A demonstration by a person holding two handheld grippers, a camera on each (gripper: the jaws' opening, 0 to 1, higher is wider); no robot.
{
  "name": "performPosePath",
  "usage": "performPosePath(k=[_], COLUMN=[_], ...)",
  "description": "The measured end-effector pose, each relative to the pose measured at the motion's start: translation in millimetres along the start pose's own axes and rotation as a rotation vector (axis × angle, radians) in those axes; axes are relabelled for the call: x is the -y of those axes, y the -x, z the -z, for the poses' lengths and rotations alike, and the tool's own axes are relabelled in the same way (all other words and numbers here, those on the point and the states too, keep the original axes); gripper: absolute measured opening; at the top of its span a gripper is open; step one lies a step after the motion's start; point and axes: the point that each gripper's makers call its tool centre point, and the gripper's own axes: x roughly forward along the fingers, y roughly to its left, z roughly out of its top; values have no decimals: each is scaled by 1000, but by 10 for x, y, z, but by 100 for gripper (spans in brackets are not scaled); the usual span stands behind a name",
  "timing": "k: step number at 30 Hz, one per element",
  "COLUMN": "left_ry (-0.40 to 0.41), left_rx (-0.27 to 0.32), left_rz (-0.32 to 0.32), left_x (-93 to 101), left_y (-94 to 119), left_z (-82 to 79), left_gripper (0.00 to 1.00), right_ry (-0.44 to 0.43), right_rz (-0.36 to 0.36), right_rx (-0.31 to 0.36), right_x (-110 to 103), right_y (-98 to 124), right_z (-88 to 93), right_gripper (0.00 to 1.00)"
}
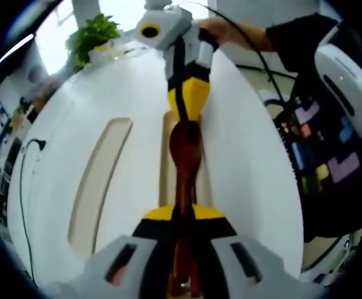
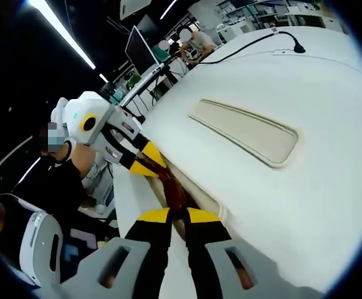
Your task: Arrange the utensils inside the cutlery case until each visible utensil rests in its matching compartment.
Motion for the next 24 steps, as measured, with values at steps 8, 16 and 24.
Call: performPosePath(k=[8, 16, 24], left_ry=[9, 41, 120], left_rx=[10, 71, 146], left_rz=[-1, -17, -97], left_x=[-13, -61, -279], left_y=[-1, 111, 307], left_z=[6, -62, -73], left_gripper=[10, 10, 11], right_ry=[7, 40, 65], right_rz=[10, 15, 17], right_rx=[16, 36, 89], right_x=[33, 15, 19], right_y=[66, 111, 196], right_z=[-56, -123, -276], right_gripper=[7, 7, 7])
